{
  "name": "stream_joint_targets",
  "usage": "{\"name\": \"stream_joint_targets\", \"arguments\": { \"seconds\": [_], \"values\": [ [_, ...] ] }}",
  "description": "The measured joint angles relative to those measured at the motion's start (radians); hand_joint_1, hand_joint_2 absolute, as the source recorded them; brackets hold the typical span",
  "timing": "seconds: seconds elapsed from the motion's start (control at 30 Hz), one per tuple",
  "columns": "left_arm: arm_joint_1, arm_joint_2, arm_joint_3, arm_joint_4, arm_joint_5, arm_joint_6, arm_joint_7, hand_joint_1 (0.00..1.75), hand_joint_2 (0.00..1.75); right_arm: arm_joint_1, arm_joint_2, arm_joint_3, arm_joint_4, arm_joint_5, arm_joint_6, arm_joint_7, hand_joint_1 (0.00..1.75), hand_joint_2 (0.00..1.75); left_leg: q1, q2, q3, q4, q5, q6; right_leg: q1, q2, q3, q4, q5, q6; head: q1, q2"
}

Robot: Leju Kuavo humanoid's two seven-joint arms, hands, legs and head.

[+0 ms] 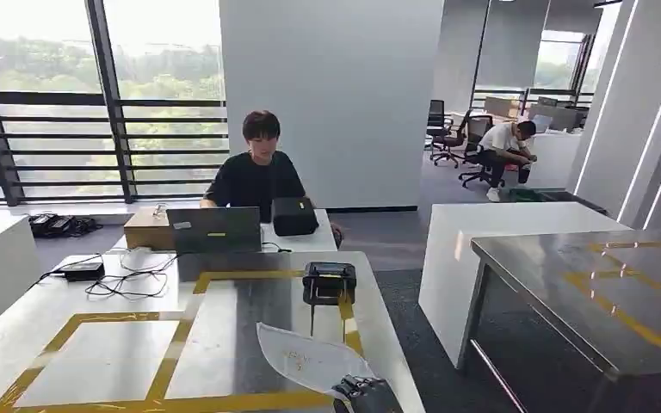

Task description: Take the parts from the cabinet and place them on the table.

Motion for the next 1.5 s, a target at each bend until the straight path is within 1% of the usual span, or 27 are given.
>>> {"name": "stream_joint_targets", "arguments": {
  "seconds": [0.07,0.1,0.13,0.27,0.3,0.33,0.37,0.43,0.47,0.5,0.57,0.6,0.63,0.67,0.77,0.83,0.9,0.97,1.0,1.03,1.07,1.17,1.2,1.23,1.33,1.4,1.5],
  "values": [
    [0.000,0.000,0.000,0.000,0.000,0.000,0.000,0.00,1.75,0.000,0.000,-0.003,0.000,0.003,0.000,0.000,1.75,1.75,0.000,-0.023,0.003,0.002,-0.001,-0.002,-0.001,0.008,0.048,-0.123,0.086,-0.005,0.002,0.000],
    [0.000,0.000,0.000,0.000,-0.001,0.000,0.000,0.00,1.75,-0.001,0.000,-0.006,0.000,0.003,0.000,0.000,1.75,1.75,0.000,-0.035,0.007,0.002,-0.002,-0.005,-0.002,0.028,0.097,-0.229,0.137,-0.010,0.002,0.000],
    [0.000,-0.001,0.000,0.000,-0.001,0.000,0.000,0.00,1.75,-0.001,0.000,-0.008,0.000,0.004,0.000,0.000,1.75,1.75,0.003,-0.043,0.007,0.002,-0.002,-0.008,-0.005,0.073,0.127,-0.294,0.142,-0.017,0.003,0.000],
    [0.004,-0.002,0.000,0.000,-0.008,0.002,0.000,0.00,1.75,0.000,0.001,-0.023,-0.001,0.006,0.000,-0.006,1.75,1.75,0.006,-0.081,-0.001,-0.008,0.007,-0.040,0.005,0.052,0.140,-0.309,0.133,-0.025,0.006,0.000],
    [0.004,0.000,0.000,0.000,-0.009,0.002,0.000,0.00,1.75,0.000,0.007,-0.026,-0.006,0.009,0.000,-0.009,1.75,1.75,-0.001,-0.072,-0.005,-0.005,0.003,-0.046,-0.005,0.038,0.146,-0.325,0.141,-0.035,0.007,0.000],
    [0.004,0.000,0.000,0.000,-0.010,0.000,-0.003,0.00,1.75,0.001,0.006,-0.030,-0.006,0.010,0.000,-0.012,1.75,1.75,-0.005,-0.017,-0.010,0.011,-0.007,-0.048,-0.005,0.034,0.152,-0.330,0.142,-0.038,0.004,0.000],
    [0.001,0.000,0.000,0.000,-0.011,-0.001,-0.004,0.00,1.75,0.002,0.006,-0.035,-0.006,0.009,0.000,-0.013,1.75,1.75,-0.006,0.020,-0.034,0.062,-0.037,-0.050,-0.004,0.026,0.155,-0.330,0.140,-0.045,0.002,0.000],
    [-0.004,0.000,0.000,0.000,-0.011,-0.003,-0.005,0.00,1.75,0.012,0.006,-0.046,-0.008,0.005,0.000,-0.014,1.75,1.75,-0.002,0.035,-0.110,0.214,-0.105,-0.055,0.001,0.009,0.156,-0.328,0.135,-0.052,0.002,0.000],
    [-0.003,0.000,0.000,0.000,-0.011,-0.007,-0.005,0.00,1.75,0.021,0.005,-0.051,-0.013,-0.001,0.000,-0.014,1.75,1.75,-0.001,0.036,-0.144,0.282,-0.123,-0.057,0.002,0.001,0.156,-0.327,0.133,-0.055,0.002,0.000],
    [-0.002,0.000,0.000,0.000,-0.011,-0.010,-0.006,0.00,1.75,0.027,0.005,-0.052,-0.018,-0.002,0.000,-0.015,1.75,1.75,0.000,0.037,-0.153,0.294,-0.115,-0.058,0.002,-0.003,0.157,-0.326,0.131,-0.056,0.002,0.000],
    [-0.002,0.001,0.000,0.000,-0.011,-0.011,-0.004,0.00,1.75,0.034,0.005,-0.053,-0.026,-0.002,0.000,-0.015,1.75,1.75,0.000,0.038,-0.114,0.211,-0.051,-0.058,0.002,-0.006,0.159,-0.321,0.126,-0.053,0.002,0.000],
    [-0.004,0.002,0.000,-0.001,-0.013,-0.011,-0.003,0.00,1.75,0.035,0.005,-0.053,-0.029,-0.002,0.000,-0.015,1.75,1.75,0.000,0.040,-0.060,0.104,0.004,-0.053,0.002,-0.006,0.162,-0.317,0.120,-0.050,0.002,0.000],
    [-0.004,0.002,0.000,-0.002,-0.016,-0.011,-0.002,0.00,1.75,0.035,0.005,-0.053,-0.035,-0.002,0.000,-0.016,1.75,1.75,-0.001,0.045,-0.021,0.016,0.020,-0.048,0.002,-0.008,0.166,-0.314,0.113,-0.045,0.001,0.000],
    [-0.006,0.002,0.000,-0.002,-0.018,-0.011,0.000,0.00,1.75,0.034,0.005,-0.054,-0.037,-0.003,0.000,-0.016,1.75,1.75,-0.006,0.050,-0.007,0.010,-0.004,-0.043,0.006,-0.010,0.164,-0.315,0.110,-0.041,0.000,0.000],
    [-0.005,0.003,0.000,-0.002,-0.020,-0.011,0.003,0.00,1.75,0.038,0.003,-0.059,-0.040,-0.002,0.000,-0.016,1.75,1.75,-0.008,0.047,-0.007,-0.003,-0.005,-0.023,0.007,-0.009,0.168,-0.307,0.118,-0.020,0.005,0.000],
    [-0.006,0.003,0.000,-0.002,-0.020,-0.011,0.004,0.00,1.75,0.040,0.002,-0.060,-0.043,-0.002,-0.001,-0.016,1.75,1.75,-0.003,0.043,0.017,-0.013,-0.005,-0.007,0.003,-0.008,0.161,-0.288,0.110,-0.013,0.005,0.001],
    [-0.011,0.003,0.000,-0.003,-0.020,-0.011,0.003,0.00,1.75,0.036,0.001,-0.063,-0.045,-0.002,-0.001,-0.016,1.75,1.75,-0.002,0.040,0.024,-0.014,-0.006,0.000,0.002,0.000,0.110,-0.189,0.063,-0.006,0.008,0.001],
    [-0.011,0.003,0.000,-0.003,-0.021,-0.011,0.004,0.00,1.75,0.042,-0.001,-0.067,-0.045,-0.002,-0.002,-0.015,1.75,1.75,-0.002,0.038,0.025,-0.013,-0.010,0.004,0.000,0.002,0.013,-0.034,0.001,0.003,0.008,0.001],
    [-0.010,0.003,0.000,-0.003,-0.023,-0.011,0.006,0.00,1.75,0.047,-0.001,-0.068,-0.045,-0.002,-0.002,-0.015,1.75,1.75,-0.002,0.036,0.027,-0.013,-0.013,0.004,-0.001,0.002,-0.020,0.008,-0.003,0.005,0.009,0.001],
    [-0.009,0.003,0.000,-0.003,-0.024,-0.011,0.007,0.00,1.75,0.052,-0.001,-0.068,-0.045,-0.002,-0.003,-0.015,1.75,1.75,-0.001,0.033,0.030,-0.013,-0.016,0.002,-0.003,0.002,-0.032,0.005,0.016,0.008,0.009,0.001],
    [-0.009,0.003,0.000,-0.003,-0.024,-0.011,0.008,0.00,1.75,0.055,-0.001,-0.069,-0.045,-0.002,-0.003,-0.015,1.75,1.75,0.000,0.031,0.036,-0.012,-0.020,-0.001,-0.006,0.002,-0.021,-0.044,0.056,0.007,0.010,0.001],
    [-0.010,0.002,0.000,-0.003,-0.029,-0.011,0.010,0.00,1.75,0.056,-0.002,-0.070,-0.046,-0.001,-0.004,-0.015,1.75,1.75,0.003,0.028,0.054,-0.010,-0.040,-0.017,-0.012,0.003,0.081,-0.304,0.202,0.007,0.010,0.001],
    [-0.012,0.003,0.000,-0.003,-0.029,-0.011,0.010,0.00,1.75,0.055,-0.002,-0.070,-0.046,-0.001,-0.004,-0.015,1.75,1.75,0.001,0.027,0.055,-0.007,-0.043,-0.022,-0.006,0.006,0.083,-0.314,0.166,0.004,0.007,0.001],
    [-0.014,0.003,0.000,-0.003,-0.030,-0.011,0.010,0.00,1.75,0.056,-0.002,-0.070,-0.047,0.001,-0.004,-0.015,1.75,1.75,0.001,0.027,0.051,-0.013,-0.046,-0.030,-0.001,0.006,0.086,-0.313,0.155,-0.003,0.010,0.001],
    [-0.012,0.003,0.000,-0.003,-0.032,-0.011,0.009,0.00,1.75,0.061,-0.002,-0.070,-0.050,0.002,-0.004,-0.015,1.75,1.75,0.002,0.027,0.068,-0.004,-0.048,-0.051,-0.004,0.008,0.106,-0.316,0.168,-0.029,0.007,0.002],
    [-0.014,0.003,0.000,-0.004,-0.032,-0.011,0.008,0.00,1.75,0.057,-0.002,-0.071,-0.055,0.003,-0.003,-0.015,1.75,1.75,0.003,0.036,0.030,0.072,-0.068,-0.054,-0.004,0.006,0.125,-0.320,0.159,-0.044,0.004,0.002],
    [-0.010,0.003,0.000,-0.004,-0.032,-0.010,0.006,0.00,1.75,0.058,-0.001,-0.070,-0.055,0.009,-0.001,-0.016,1.75,1.75,0.002,0.037,-0.102,0.275,-0.143,-0.062,0.001,0.005,0.146,-0.320,0.138,-0.053,0.003,0.002]
  ]
}}
